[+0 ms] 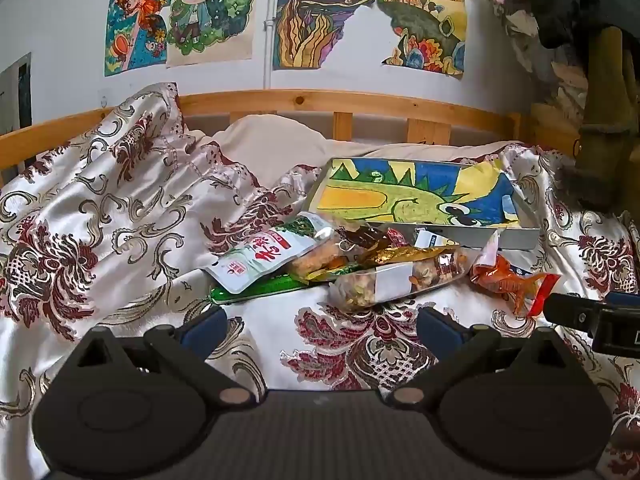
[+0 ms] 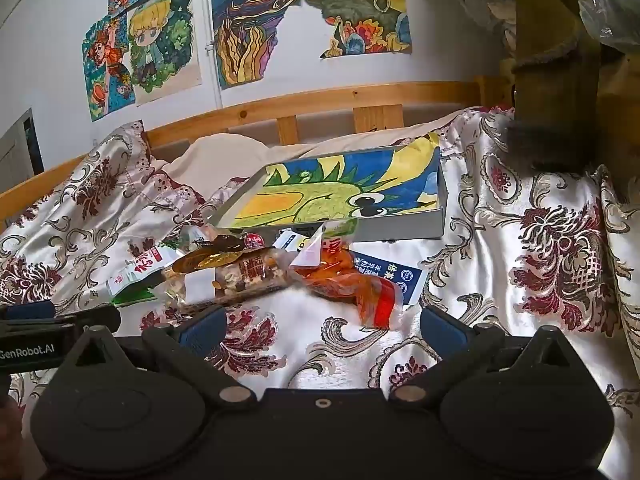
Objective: Organize snacks
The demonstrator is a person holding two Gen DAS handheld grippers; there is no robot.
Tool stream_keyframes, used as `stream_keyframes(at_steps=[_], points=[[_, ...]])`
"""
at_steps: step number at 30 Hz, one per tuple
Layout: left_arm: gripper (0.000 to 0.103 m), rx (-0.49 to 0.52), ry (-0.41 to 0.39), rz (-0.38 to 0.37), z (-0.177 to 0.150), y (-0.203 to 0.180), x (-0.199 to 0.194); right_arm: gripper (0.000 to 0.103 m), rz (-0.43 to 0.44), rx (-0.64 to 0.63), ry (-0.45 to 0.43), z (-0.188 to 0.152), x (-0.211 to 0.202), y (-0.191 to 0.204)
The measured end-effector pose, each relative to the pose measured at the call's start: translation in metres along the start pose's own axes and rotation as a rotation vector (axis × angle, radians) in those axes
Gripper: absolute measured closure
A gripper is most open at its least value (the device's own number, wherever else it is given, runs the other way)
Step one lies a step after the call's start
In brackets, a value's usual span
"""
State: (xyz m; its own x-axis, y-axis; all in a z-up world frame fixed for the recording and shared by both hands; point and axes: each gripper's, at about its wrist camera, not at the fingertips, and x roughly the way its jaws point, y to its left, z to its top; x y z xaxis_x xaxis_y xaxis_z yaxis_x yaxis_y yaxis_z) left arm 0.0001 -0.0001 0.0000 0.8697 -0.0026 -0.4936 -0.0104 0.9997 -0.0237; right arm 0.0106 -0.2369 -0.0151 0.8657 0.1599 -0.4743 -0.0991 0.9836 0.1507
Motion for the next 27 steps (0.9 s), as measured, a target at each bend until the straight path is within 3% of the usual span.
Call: stream_keyframes(at_steps=[27], points=[[0.0,0.008,0.013,-0.006,-0.0037,-0.0031,0.0023,0.001,-0.005,-0.005,0.012,-0.002,0.0016,-0.0014]])
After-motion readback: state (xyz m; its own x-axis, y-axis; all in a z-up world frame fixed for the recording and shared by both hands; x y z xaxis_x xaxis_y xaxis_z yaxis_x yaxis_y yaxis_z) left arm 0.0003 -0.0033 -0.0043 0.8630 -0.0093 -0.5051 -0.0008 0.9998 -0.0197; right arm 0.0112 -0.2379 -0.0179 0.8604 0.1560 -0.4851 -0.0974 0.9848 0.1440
